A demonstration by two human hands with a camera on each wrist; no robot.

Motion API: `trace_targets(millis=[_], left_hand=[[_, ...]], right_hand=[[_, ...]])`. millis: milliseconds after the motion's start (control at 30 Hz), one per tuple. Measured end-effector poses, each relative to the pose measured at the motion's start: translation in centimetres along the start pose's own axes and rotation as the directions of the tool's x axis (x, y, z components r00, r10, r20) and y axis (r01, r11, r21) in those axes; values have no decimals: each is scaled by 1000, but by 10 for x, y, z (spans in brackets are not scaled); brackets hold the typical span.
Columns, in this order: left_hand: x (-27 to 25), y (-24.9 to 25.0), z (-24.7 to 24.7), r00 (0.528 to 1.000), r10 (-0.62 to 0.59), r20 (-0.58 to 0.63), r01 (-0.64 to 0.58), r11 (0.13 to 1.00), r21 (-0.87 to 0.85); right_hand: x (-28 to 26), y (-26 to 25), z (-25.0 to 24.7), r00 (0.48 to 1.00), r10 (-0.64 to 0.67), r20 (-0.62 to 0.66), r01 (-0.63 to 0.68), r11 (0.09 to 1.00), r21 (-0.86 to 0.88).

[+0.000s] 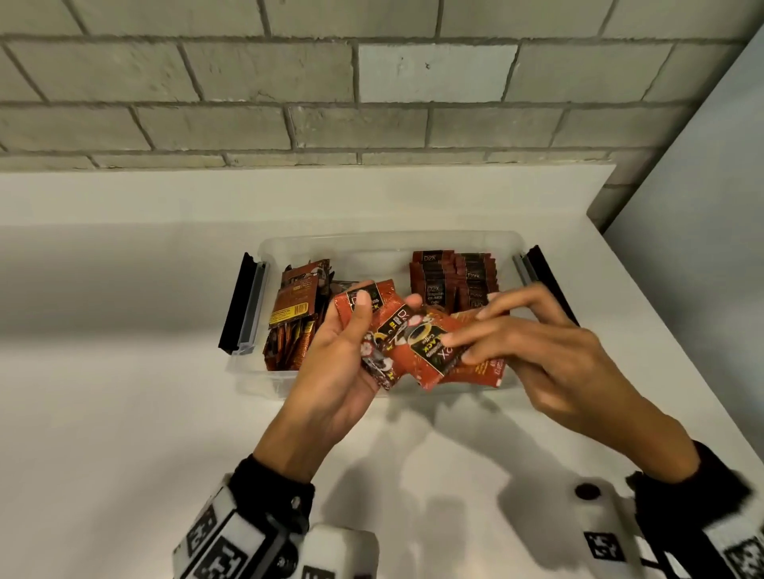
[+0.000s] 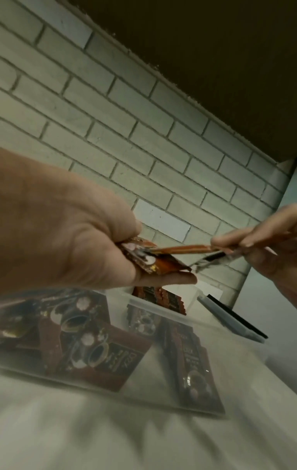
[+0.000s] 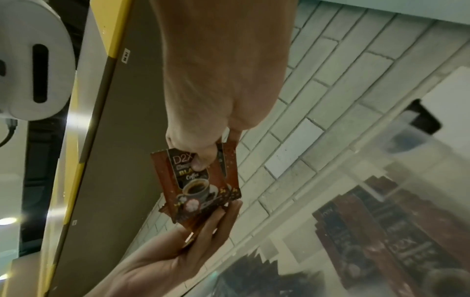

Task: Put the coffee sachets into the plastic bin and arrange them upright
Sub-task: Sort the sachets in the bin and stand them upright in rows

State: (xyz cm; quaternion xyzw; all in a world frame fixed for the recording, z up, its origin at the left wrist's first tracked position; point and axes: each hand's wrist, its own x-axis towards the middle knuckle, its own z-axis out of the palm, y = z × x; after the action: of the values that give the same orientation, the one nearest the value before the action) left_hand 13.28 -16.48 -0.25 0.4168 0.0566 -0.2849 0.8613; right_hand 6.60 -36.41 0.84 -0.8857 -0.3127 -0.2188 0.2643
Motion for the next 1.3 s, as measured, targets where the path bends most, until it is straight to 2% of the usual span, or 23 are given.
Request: trace_targets(millis=[200, 267, 333, 400, 500, 567, 633, 667, 733, 900, 1100, 1133, 1200, 1233, 1300], left_hand=[[0, 5, -5, 997, 30, 67, -42, 984, 175], [1, 5, -6, 995, 64, 72, -77, 980, 181], [2, 6, -6, 992, 113, 49, -119, 983, 139], [3, 5, -7, 986, 168, 7, -168, 981, 95], [3, 3, -8, 971, 235, -54, -234, 972, 23], [4, 0, -7, 966, 248, -71, -251, 968, -27], [3, -4, -3, 968, 241, -71, -244, 969, -47], [3, -7, -1, 970, 235, -66, -238, 970, -44], [2, -13, 4, 973, 224, -53, -226, 974, -33], [-2, -21, 12, 980, 197, -12, -197, 979, -55], [-3, -18, 8, 991, 134, -4, -134, 986, -101], [-3, -18, 8, 990, 137, 5, -136, 987, -86], [-3, -19, 8, 990, 143, 12, -142, 989, -46], [-2, -19, 8, 990, 144, 8, -143, 989, -25], [-1, -22, 9, 990, 138, 5, -138, 990, 7]], right_hand=[[-13, 9, 0, 998, 34, 53, -33, 999, -9], [-13, 9, -1, 996, 76, 54, -77, 997, 11], [-13, 8, -6, 989, 145, 21, -146, 988, 51], [-12, 4, -11, 953, 297, -63, -277, 935, 221], [-10, -6, -12, 818, 558, -140, -387, 714, 584], [-8, -11, -3, 713, 697, -72, -412, 501, 761], [-6, -12, 11, 625, 777, 77, -471, 297, 831], [-4, -12, 18, 588, 797, 139, -500, 223, 837], [0, -14, 30, 543, 817, 194, -507, 134, 852], [14, -13, 38, 513, 844, 154, -430, 98, 898], [20, -2, 18, 453, 879, 144, -368, 37, 929], [19, -1, 13, 465, 870, 163, -365, 21, 931], [18, -2, 7, 521, 824, 224, -419, 18, 908], [16, -2, 6, 547, 795, 261, -472, 35, 881], [14, -3, 7, 567, 764, 309, -587, 112, 802]])
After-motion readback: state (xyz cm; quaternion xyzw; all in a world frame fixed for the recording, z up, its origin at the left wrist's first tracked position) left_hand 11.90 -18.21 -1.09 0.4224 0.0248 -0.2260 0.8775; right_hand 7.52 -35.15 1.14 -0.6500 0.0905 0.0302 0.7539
